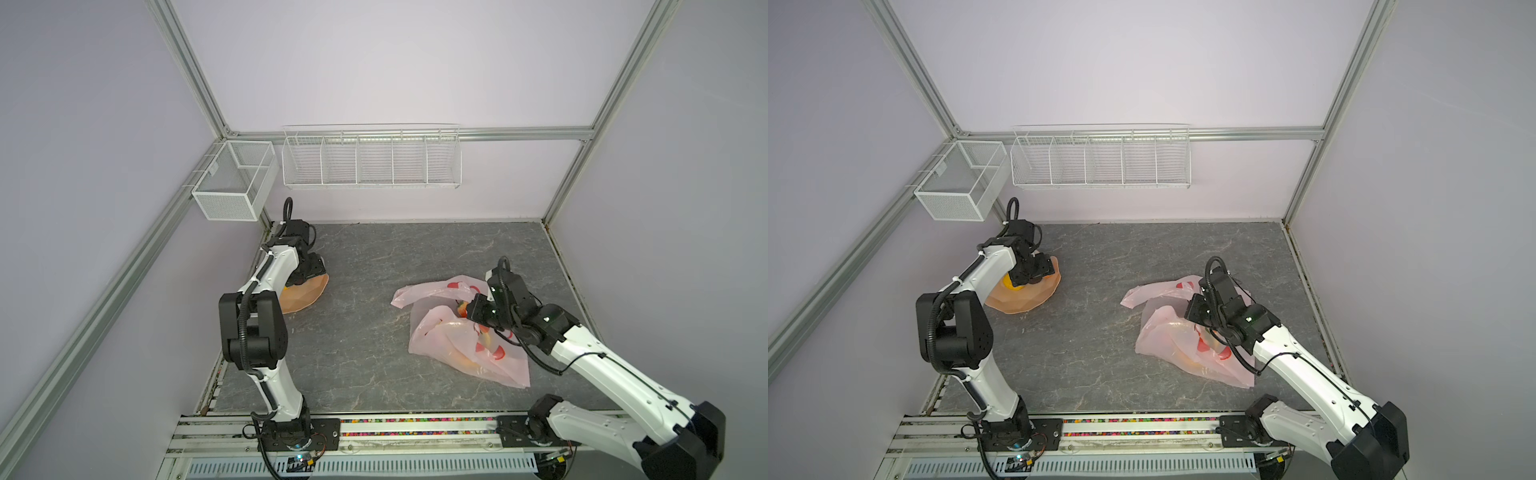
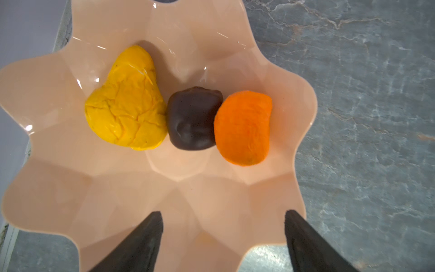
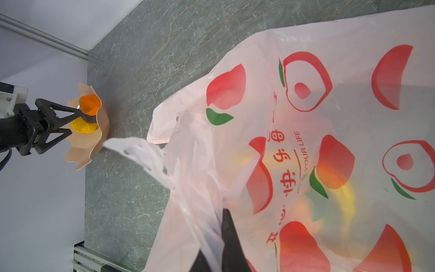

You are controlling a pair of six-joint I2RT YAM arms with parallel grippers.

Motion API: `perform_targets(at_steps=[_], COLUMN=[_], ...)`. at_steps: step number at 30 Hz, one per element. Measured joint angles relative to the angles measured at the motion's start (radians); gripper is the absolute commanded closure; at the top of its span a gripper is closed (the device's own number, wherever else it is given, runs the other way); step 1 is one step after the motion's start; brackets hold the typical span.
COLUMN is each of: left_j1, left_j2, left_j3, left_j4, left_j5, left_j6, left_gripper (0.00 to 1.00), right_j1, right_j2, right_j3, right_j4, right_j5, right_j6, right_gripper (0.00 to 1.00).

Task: Place the fruits into the plastic bag
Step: Pick up the fruit from the plate.

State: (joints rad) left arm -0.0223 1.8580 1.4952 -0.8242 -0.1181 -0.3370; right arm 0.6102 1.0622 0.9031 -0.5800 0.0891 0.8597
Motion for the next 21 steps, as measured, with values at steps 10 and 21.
perform_targets(at_steps=[10,21], left_j1=[0.022,0.037], left_j2=[0.090,0.141], left_j3=[0.068,0.096], left_j4=[0.063,0.088], left_j5=[0.066,0.109], left_j6=[-0.011,-0.022], left_gripper=[0.28,0.34], right_j1=[0.000,0.000], right_j2=[0.000,0.000], right_j3=[0.000,0.000], right_j4=[0.000,0.000], right_j5=[0.000,0.000], right_j6=[0.000,0.001], right_gripper=[0.94,0.94])
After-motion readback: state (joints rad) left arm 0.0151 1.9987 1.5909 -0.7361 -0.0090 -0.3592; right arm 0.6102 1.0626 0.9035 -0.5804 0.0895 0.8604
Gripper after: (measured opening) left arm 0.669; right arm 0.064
